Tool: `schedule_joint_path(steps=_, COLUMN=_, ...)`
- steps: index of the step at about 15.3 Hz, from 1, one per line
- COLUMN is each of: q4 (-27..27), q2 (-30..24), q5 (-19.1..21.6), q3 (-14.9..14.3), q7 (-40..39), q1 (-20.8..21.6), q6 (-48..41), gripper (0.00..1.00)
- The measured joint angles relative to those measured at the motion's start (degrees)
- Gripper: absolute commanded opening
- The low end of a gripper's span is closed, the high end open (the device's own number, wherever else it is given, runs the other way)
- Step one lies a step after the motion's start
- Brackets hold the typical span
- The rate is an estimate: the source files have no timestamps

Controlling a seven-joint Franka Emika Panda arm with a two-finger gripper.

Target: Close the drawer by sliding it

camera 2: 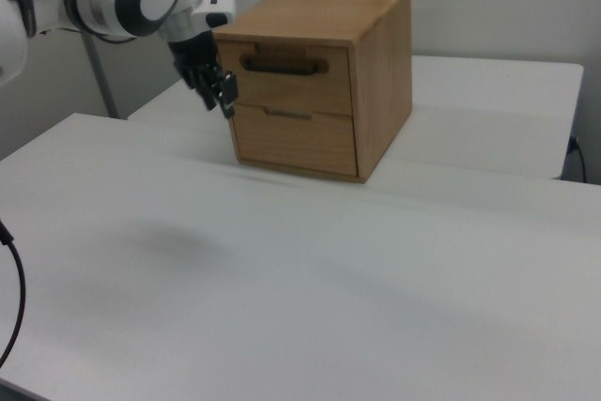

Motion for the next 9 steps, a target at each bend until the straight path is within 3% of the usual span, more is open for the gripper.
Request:
schedule_joint_path(steps=6, q4=-3.0, q2=-5.5, q5=-5.2, q3=-0.1, q7=-2.3, q1=-0.2, q6=-14.8, gripper=1.00)
schedule_joint_path(steps=9, q4=-3.7, q2=-6.6, q5=-8.0, q3=-0.1, q7=-2.7, q1=-0.2, q6=-17.8, gripper=1.00)
